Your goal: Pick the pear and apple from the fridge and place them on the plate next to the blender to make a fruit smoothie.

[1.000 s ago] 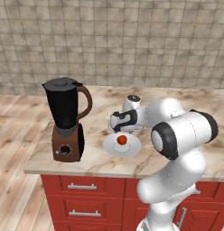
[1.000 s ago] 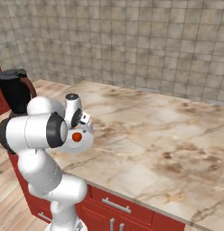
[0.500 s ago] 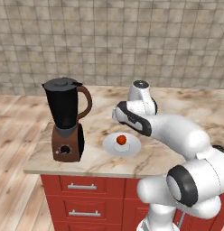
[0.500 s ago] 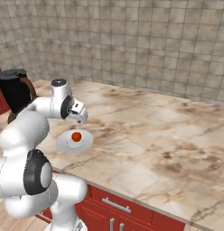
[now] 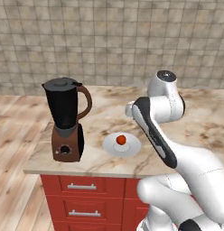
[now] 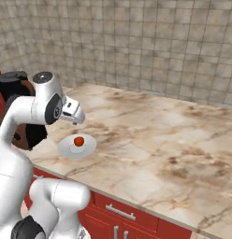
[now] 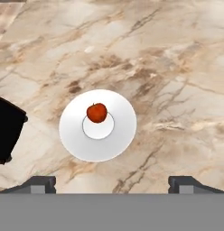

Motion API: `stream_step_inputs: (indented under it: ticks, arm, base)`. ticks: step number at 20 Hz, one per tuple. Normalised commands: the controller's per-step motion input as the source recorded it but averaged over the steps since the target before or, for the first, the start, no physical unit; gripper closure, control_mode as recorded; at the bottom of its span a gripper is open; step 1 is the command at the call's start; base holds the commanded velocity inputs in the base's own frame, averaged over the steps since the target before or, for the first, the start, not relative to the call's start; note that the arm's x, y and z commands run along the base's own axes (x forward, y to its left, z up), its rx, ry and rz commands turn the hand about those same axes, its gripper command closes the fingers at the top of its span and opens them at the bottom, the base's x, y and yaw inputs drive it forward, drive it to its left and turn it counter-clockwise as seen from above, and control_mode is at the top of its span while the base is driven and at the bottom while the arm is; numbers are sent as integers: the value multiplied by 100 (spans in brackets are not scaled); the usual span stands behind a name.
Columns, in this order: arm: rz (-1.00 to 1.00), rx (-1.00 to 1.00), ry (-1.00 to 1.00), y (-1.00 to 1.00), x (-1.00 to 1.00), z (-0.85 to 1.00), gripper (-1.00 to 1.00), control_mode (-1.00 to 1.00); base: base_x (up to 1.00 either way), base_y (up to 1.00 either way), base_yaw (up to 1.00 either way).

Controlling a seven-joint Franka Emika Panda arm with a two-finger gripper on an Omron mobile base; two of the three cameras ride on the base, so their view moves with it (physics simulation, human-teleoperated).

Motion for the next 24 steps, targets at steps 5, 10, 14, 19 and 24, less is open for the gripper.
stream_step_inputs:
  ticks: [5,10,14,19,24]
  arm:
    - [0,0,-26,-28,-95,54,-100,-100]
    - [-2,0,-5,-7,-20,2,-100,-100]
    - [0,0,0,0,-19,-3,-100,100]
    - [0,0,0,0,0,0,-100,100]
    - [0,0,0,0,0,0,-100,100]
  base:
    - [0,0,0]
    - [0,0,0]
    - [-49,-9,-8]
    - [-88,-44,-55]
    - [-48,-42,-67]
